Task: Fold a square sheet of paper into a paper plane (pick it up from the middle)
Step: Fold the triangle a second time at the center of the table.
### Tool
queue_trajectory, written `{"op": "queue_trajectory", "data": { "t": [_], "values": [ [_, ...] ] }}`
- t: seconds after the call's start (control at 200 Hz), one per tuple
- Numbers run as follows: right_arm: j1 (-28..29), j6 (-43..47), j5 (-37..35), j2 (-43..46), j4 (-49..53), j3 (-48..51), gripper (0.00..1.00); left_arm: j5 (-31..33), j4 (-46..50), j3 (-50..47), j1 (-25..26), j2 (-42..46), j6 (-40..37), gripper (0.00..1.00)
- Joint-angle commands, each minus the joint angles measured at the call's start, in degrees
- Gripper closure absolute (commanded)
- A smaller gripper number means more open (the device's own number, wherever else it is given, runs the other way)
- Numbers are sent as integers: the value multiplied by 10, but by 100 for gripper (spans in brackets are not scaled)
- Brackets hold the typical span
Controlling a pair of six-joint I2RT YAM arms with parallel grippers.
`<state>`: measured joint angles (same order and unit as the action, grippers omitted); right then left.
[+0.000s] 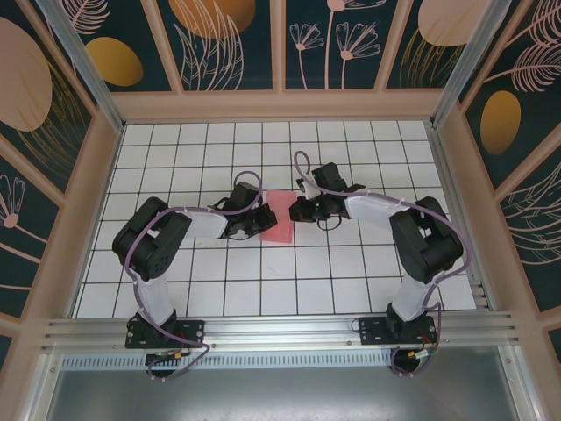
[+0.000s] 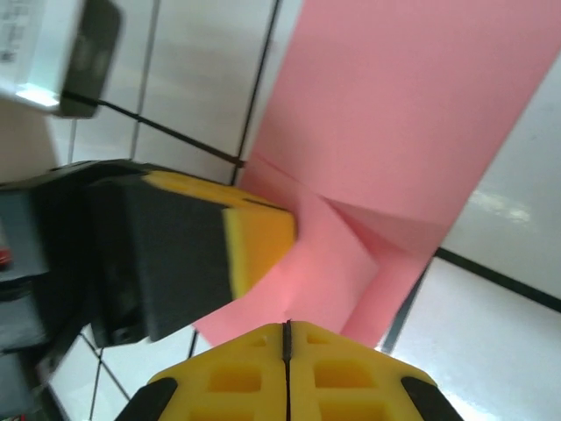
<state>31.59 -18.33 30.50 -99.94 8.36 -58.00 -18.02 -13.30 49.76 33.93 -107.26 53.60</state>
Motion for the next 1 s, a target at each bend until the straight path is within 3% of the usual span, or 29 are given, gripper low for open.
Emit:
{"op": "queue_trajectory", "data": {
  "t": [0.0,0.245,0.996],
  "values": [
    [28,9,12,4,4,16,92,63,87,-23,4,-28,-10,92],
    [61,10,-5,-16,15,8,93,91,116,-18,7,-31,-4,92],
    [64,41,-41,-66,75,-14,93,100,122,-18,8,-39,5,91]
  ]
}}
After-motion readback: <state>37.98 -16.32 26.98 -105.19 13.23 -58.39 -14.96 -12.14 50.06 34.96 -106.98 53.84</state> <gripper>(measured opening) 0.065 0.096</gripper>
